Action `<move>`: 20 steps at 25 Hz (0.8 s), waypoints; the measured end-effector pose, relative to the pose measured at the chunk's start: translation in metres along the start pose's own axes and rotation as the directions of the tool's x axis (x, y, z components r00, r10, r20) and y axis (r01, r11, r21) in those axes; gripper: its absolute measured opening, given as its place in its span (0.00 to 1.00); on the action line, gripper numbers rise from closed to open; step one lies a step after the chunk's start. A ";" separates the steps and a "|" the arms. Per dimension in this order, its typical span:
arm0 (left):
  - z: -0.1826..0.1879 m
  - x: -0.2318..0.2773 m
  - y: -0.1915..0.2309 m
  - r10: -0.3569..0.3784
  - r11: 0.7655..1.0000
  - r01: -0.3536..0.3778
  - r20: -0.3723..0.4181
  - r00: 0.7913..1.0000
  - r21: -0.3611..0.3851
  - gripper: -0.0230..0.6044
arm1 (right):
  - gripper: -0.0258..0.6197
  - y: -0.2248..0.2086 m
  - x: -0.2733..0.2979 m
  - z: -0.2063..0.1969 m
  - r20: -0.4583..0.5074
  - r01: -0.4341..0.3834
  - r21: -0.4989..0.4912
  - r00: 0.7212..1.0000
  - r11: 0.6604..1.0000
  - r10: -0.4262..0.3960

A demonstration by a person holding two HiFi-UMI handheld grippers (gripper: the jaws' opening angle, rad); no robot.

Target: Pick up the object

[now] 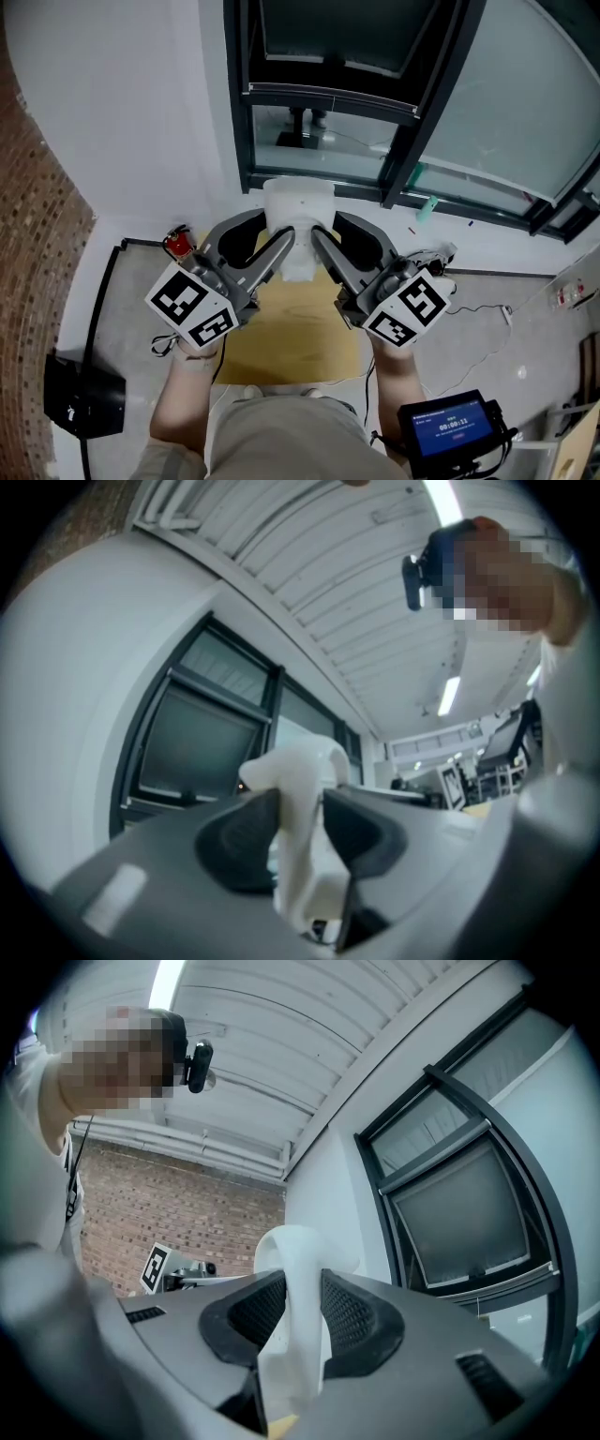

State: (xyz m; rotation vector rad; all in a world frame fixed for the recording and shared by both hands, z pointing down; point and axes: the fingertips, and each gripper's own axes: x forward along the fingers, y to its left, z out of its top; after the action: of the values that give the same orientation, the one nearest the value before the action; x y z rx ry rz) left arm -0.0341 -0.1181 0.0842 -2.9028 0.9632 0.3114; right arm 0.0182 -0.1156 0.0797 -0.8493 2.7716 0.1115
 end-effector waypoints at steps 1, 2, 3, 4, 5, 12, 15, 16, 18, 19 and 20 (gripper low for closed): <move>0.000 -0.001 -0.001 0.000 1.000 0.000 -0.001 1.000 0.002 0.25 | 0.19 0.001 -0.001 0.000 0.001 -0.002 0.001 1.000 1.000 0.002; 0.001 -0.001 -0.002 0.001 1.000 -0.001 -0.002 1.000 0.003 0.25 | 0.19 0.002 -0.001 0.000 0.001 -0.003 0.002 1.000 1.000 0.003; 0.001 -0.002 -0.002 0.001 1.000 -0.001 -0.003 1.000 0.002 0.25 | 0.19 0.002 -0.001 0.000 0.002 -0.004 0.002 1.000 1.000 0.004; 0.001 -0.002 -0.002 0.000 1.000 0.000 -0.002 1.000 -0.001 0.25 | 0.19 0.003 -0.001 0.000 0.003 -0.004 0.001 1.000 1.000 0.004; 0.001 -0.002 -0.002 0.000 1.000 0.000 -0.002 1.000 -0.004 0.25 | 0.19 0.003 -0.001 0.000 0.003 -0.002 -0.002 1.000 1.000 0.002; -0.002 -0.003 0.000 0.001 1.000 -0.001 -0.009 1.000 -0.019 0.25 | 0.19 0.003 0.000 -0.002 -0.008 -0.004 -0.006 1.000 1.000 0.004; -0.002 -0.003 -0.001 -0.002 1.000 0.002 -0.010 1.000 -0.026 0.25 | 0.19 0.002 -0.001 -0.002 -0.009 0.000 -0.003 1.000 1.000 0.000; -0.002 -0.003 0.000 -0.002 1.000 0.002 -0.009 1.000 -0.029 0.25 | 0.19 0.002 0.000 -0.002 -0.010 0.001 -0.003 1.000 1.000 -0.001; -0.002 -0.003 0.002 0.001 0.999 -0.001 -0.007 1.000 -0.032 0.25 | 0.19 0.001 0.002 -0.002 -0.010 0.000 -0.004 1.000 1.000 0.000; -0.003 -0.003 0.002 0.002 0.999 -0.002 -0.006 1.000 -0.035 0.25 | 0.19 0.001 0.002 -0.003 -0.011 0.000 -0.003 1.000 1.000 0.000; -0.003 -0.002 0.003 0.001 0.999 -0.001 -0.005 1.000 -0.038 0.25 | 0.19 0.000 0.002 -0.003 -0.011 0.001 -0.001 1.000 1.000 -0.001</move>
State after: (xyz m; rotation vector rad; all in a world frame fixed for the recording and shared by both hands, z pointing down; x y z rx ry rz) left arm -0.0369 -0.1194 0.0878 -2.9388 0.9702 0.3263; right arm 0.0156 -0.1171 0.0822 -0.8539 2.7820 0.1089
